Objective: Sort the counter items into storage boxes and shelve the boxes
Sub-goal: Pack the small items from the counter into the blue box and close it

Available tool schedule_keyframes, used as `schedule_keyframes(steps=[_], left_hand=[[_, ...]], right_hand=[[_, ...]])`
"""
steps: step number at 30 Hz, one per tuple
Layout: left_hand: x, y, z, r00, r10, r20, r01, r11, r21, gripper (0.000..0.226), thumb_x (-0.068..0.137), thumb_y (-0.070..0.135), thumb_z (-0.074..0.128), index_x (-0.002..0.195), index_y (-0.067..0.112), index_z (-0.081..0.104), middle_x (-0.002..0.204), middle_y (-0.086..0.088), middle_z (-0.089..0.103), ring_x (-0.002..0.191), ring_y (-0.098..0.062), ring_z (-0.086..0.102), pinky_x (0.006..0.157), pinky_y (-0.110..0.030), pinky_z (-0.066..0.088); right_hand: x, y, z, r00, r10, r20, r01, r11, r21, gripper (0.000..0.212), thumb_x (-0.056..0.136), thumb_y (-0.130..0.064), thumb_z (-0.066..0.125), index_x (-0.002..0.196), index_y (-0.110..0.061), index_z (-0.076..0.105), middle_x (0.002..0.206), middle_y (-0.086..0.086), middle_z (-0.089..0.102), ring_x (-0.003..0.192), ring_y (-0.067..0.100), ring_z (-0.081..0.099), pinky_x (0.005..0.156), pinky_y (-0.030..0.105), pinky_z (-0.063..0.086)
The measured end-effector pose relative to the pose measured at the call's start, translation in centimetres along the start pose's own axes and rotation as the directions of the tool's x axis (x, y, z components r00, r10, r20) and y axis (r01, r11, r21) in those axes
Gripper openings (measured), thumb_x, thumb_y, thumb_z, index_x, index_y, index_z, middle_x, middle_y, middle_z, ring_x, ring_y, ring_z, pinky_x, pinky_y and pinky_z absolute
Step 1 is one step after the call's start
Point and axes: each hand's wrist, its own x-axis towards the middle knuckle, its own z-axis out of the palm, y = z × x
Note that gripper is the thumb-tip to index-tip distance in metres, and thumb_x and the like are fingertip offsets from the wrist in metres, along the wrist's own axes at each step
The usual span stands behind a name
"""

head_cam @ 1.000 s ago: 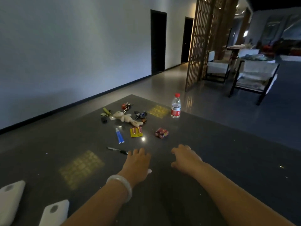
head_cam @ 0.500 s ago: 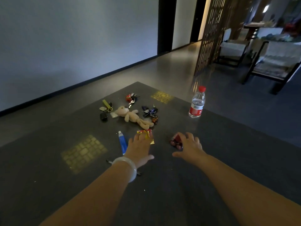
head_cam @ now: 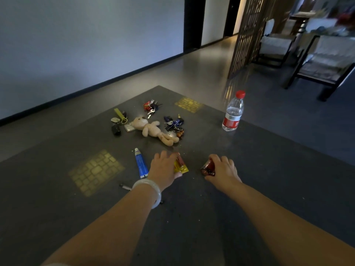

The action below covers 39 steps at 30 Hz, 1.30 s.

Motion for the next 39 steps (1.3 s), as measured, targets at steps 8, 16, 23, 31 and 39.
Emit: schedule_keyframes(steps=[8, 16, 23, 31, 39], left_hand=[[-5.2, 4.0, 0.0, 0.995, -0.026, 0.098, 0.028, 1.000, -0.015, 0.080, 0.070, 0.052, 0.077, 0.134, 0.016, 0.043, 0.132, -0.007, 0.034, 0.124, -0.028, 0.032, 0.103, -0.039, 0.034], [-11.5, 7.7, 1.3, 0.987, 0.076, 0.145, -0.023, 0.943, -0.332, 0.072, 0.071, 0.026, 0.083, 0.133, 0.031, 0.047, 0.119, 0.003, 0.028, 0.118, -0.020, 0.028, 0.106, -0.035, 0.031], [-15.6, 11.7, 2.5, 0.956, 0.179, 0.230, -0.103, 0.946, -0.308, 0.071, 0.075, 0.033, 0.080, 0.137, 0.035, 0.046, 0.118, 0.006, 0.026, 0.120, -0.018, 0.028, 0.110, -0.035, 0.030], [-21.8, 20.9, 3.9, 0.927, 0.336, 0.169, -0.254, 0.890, -0.378, 0.056, 0.078, 0.025, 0.077, 0.129, 0.029, 0.054, 0.114, 0.011, 0.032, 0.114, -0.010, 0.037, 0.107, -0.030, 0.036], [-26.1, 30.2, -0.3, 0.912, 0.410, -0.022, -0.374, 0.806, -0.459, 0.053, 0.079, 0.029, 0.077, 0.127, 0.023, 0.056, 0.102, 0.014, 0.033, 0.103, -0.006, 0.042, 0.101, -0.026, 0.039]], right_hand=[[-7.9, 2.4, -1.6, 0.992, 0.025, 0.122, -0.030, 0.999, 0.037, 0.075, 0.077, -0.031, 0.076, 0.138, -0.032, 0.032, 0.130, 0.002, 0.041, 0.120, 0.023, 0.038, 0.103, 0.040, 0.039], [-16.3, 6.4, -3.5, 0.982, 0.141, 0.129, -0.159, 0.978, 0.139, 0.085, 0.072, -0.033, 0.081, 0.143, -0.022, 0.035, 0.136, -0.001, 0.044, 0.125, 0.018, 0.040, 0.106, 0.036, 0.039], [-23.6, 10.3, -4.8, 0.975, 0.165, 0.149, -0.188, 0.969, 0.160, 0.072, 0.071, -0.032, 0.081, 0.133, -0.029, 0.044, 0.126, -0.005, 0.048, 0.116, 0.013, 0.046, 0.104, 0.035, 0.041], [-32.4, 15.0, -7.9, 0.988, 0.143, 0.054, -0.150, 0.975, 0.161, 0.068, 0.072, -0.030, 0.080, 0.131, -0.031, 0.045, 0.125, -0.008, 0.047, 0.119, 0.012, 0.042, 0.102, 0.033, 0.041], [-41.2, 19.1, -15.0, 0.965, 0.122, -0.233, -0.070, 0.974, 0.217, 0.072, 0.074, -0.041, 0.077, 0.135, -0.030, 0.041, 0.124, -0.008, 0.045, 0.116, 0.012, 0.037, 0.096, 0.029, 0.036]])
